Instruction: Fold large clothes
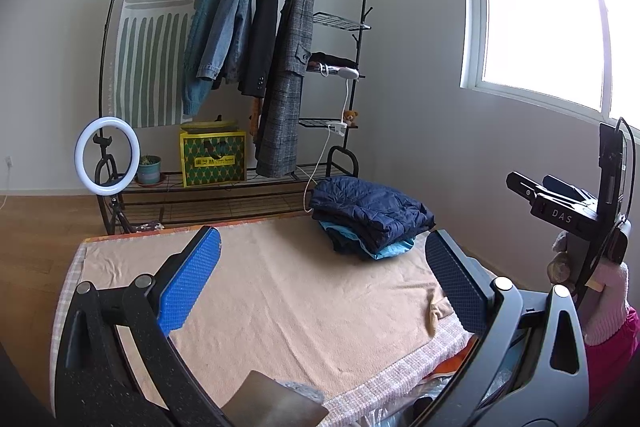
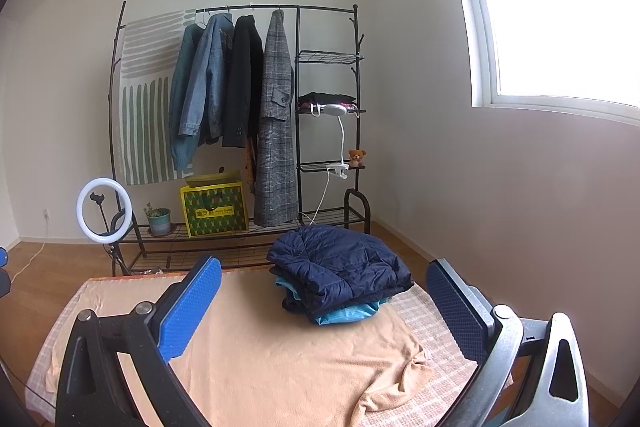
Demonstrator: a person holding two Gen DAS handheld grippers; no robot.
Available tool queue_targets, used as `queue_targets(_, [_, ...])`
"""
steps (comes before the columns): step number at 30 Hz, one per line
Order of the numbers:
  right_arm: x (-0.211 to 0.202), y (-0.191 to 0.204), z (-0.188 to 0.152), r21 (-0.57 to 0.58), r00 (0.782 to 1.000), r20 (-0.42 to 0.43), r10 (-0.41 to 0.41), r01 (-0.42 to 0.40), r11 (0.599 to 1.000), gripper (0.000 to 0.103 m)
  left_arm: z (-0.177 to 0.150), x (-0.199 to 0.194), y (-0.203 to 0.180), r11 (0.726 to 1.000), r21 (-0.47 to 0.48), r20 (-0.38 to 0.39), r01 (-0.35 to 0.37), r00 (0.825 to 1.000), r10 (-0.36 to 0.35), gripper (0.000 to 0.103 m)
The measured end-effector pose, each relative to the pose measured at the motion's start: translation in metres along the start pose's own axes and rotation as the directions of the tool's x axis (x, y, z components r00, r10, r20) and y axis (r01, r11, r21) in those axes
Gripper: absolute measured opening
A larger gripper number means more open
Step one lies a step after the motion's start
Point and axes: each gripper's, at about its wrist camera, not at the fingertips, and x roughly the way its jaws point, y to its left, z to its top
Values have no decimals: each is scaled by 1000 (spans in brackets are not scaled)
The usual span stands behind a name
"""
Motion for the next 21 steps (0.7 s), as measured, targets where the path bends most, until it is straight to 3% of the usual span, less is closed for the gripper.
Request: queue_targets(21, [5,-3,-6,3,1000,-24,11,-11,1000,103,2,-5,-1,1000,-3,4,-23,1000,23,103])
